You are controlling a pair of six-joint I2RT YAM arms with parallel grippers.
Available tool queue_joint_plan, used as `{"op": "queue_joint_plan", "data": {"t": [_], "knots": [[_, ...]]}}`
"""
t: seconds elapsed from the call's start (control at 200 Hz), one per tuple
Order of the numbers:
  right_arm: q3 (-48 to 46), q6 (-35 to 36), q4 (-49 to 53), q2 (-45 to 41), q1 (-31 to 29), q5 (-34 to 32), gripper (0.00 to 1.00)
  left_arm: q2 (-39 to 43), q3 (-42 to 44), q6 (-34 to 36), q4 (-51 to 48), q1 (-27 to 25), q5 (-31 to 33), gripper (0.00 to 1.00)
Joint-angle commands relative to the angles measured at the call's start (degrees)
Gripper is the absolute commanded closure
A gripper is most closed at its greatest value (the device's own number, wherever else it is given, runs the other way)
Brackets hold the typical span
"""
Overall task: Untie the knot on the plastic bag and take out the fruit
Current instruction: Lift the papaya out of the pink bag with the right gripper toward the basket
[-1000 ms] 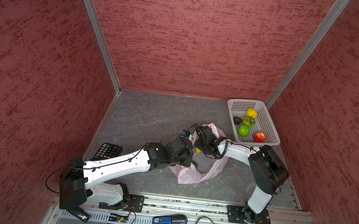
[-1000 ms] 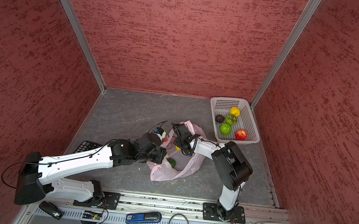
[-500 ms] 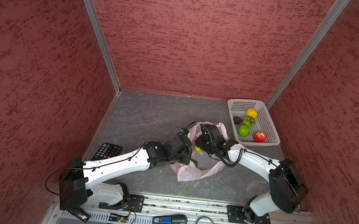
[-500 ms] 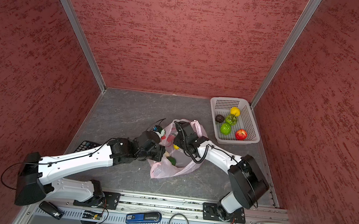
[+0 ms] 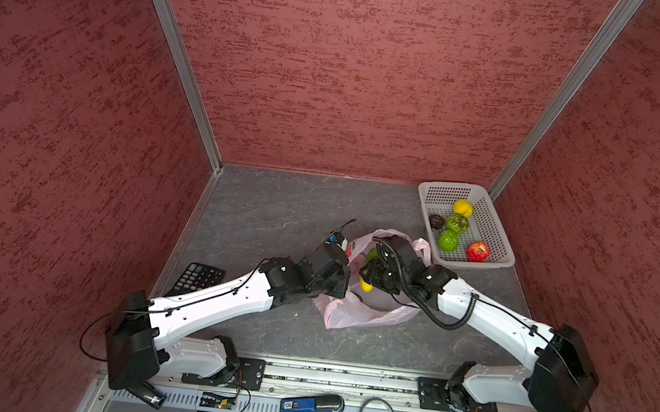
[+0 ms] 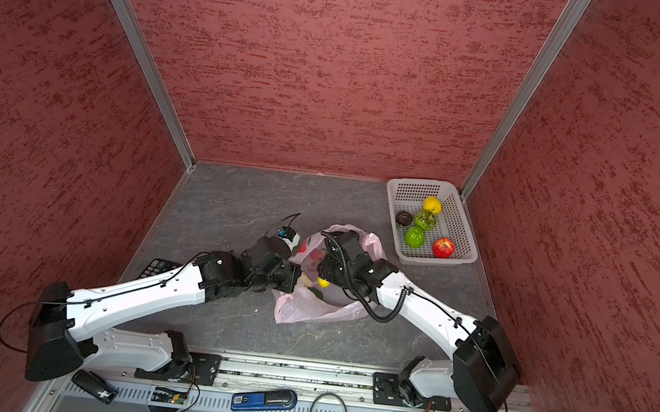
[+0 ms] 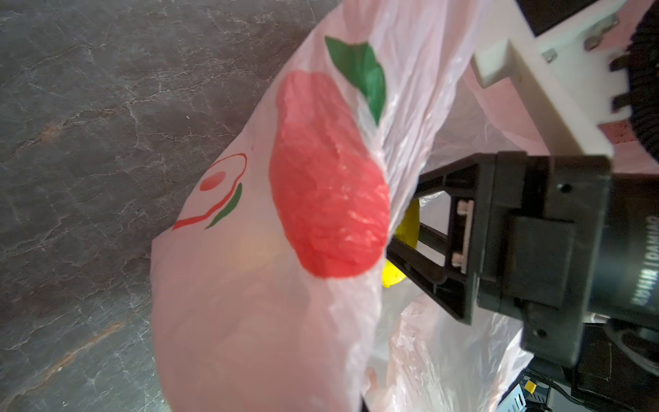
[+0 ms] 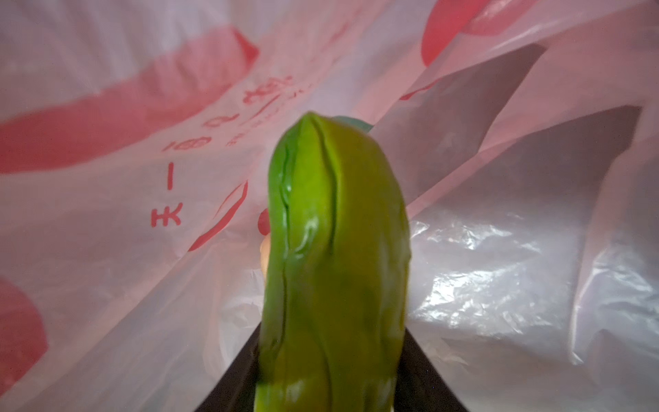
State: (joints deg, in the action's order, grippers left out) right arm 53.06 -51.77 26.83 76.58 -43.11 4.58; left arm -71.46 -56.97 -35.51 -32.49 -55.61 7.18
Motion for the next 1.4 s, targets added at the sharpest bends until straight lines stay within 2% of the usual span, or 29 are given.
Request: {"op": "queue_joint_plan", "data": {"t": [0.0,0.391,0.631,0.802,0.957,1.157,1.398], "knots": [[0.72,2.68,4.59,-3.14,-1.33,1.66,0.56,0.62,-0.47,0.92,0.35,0.25,0.46,1.00],[11.47,5.49,19.91,-12.07,-4.17,1.31,0.58,0.01,-2.27,2.41,-0.83,1.30,-0.13,1.00],[24.79,8.78,24.76,-9.56,-2.11,-0.85,0.57,-0.26,-2.95,2.83,-1.61,1.58,-0.84,1.00],[32.86,12.82,24.33,-6.00,6.45,2.06,0.58,-0.43,-2.86,2.96,-2.01,1.56,-1.37,1.00],[36.28,16.20,23.05,-3.13,18.32,4.47,0.58,-0.65,-3.18,3.21,-2.49,1.53,-1.54,1.00],[30.36,18.66,16.20,-0.98,33.75,6.74,0.58,-2.58,-5.36,4.58,-3.79,1.73,-1.82,1.00],[21.84,23.08,7.32,3.80,45.59,4.03,0.58,-4.90,-9.09,8.25,-6.44,3.08,-2.32,1.00]]}}
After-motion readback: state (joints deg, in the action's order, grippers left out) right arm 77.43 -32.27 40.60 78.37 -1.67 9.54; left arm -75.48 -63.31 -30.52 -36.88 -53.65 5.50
